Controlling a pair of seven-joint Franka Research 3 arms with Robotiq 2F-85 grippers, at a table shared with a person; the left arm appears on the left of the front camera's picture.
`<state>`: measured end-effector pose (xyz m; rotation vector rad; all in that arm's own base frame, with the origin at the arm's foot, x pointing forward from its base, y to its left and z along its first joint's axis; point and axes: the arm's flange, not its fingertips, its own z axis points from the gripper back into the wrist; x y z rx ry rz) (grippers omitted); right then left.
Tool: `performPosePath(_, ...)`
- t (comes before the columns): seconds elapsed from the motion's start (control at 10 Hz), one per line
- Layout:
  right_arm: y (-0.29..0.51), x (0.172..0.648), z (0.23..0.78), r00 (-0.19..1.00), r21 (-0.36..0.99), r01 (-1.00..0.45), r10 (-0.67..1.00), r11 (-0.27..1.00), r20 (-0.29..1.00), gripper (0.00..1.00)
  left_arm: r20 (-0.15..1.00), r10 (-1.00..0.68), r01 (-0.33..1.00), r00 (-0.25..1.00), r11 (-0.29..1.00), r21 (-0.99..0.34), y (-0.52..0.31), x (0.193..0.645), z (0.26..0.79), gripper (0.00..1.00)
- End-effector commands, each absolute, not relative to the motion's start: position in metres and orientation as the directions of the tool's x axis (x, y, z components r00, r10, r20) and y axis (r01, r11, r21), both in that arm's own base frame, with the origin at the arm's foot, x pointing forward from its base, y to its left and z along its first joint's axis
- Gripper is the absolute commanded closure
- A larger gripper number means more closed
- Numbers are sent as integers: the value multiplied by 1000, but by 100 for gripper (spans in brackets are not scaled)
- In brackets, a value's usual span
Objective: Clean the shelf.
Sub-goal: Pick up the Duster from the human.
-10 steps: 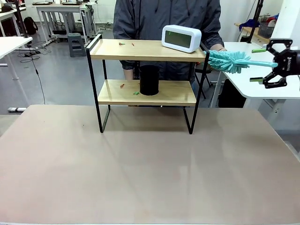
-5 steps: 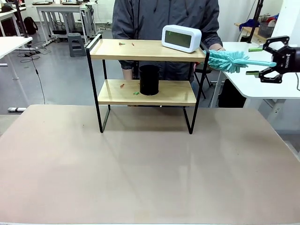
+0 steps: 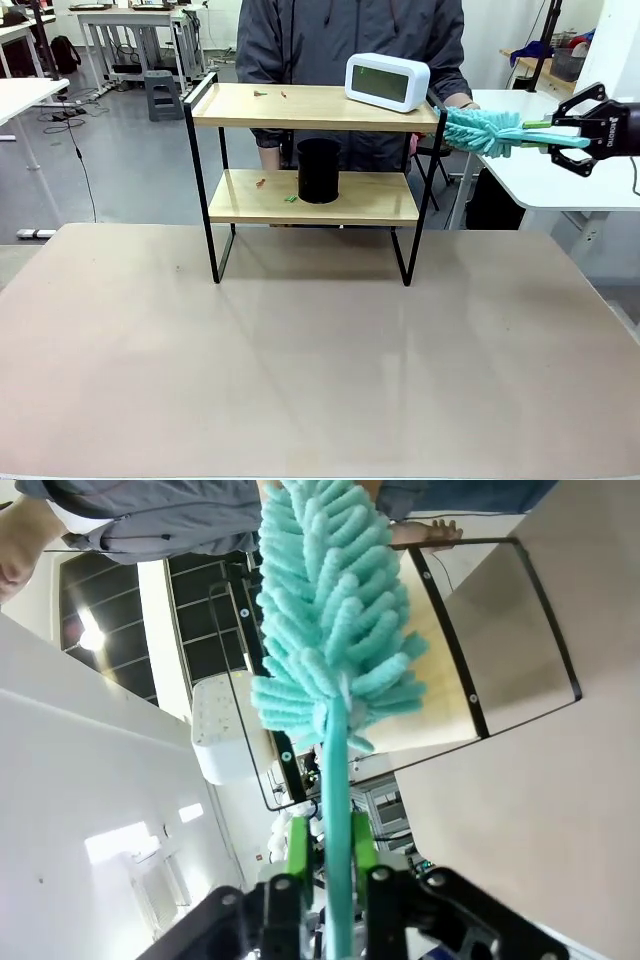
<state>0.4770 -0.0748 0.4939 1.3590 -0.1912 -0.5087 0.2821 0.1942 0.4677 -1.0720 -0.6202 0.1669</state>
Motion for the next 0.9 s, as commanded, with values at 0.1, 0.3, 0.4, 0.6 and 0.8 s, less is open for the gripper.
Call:
performPosePath(0.1, -70, 483, 494, 873, 966, 228, -466, 125, -145, 100, 414, 415, 191, 810, 482, -855, 194, 284, 468, 0)
performPosePath(0.3, -73, 480, 492, 877, 964, 228, -459, 140, -141, 100, 414, 415, 191, 810, 482, -855, 194, 284, 468, 0)
performPosePath(0.4, -80, 470, 495, 879, 968, 203, -463, 150, -113, 100, 414, 415, 191, 810, 482, -855, 194, 284, 468, 0)
performPosePath(0.6, -119, 392, 522, 885, 969, 29, -457, 246, 90, 100, 414, 415, 191, 810, 482, -855, 194, 284, 468, 0)
performPosePath(0.8, -157, 280, 529, 895, 879, -72, -358, 471, 265, 100, 414, 415, 191, 810, 482, -855, 194, 284, 468, 0)
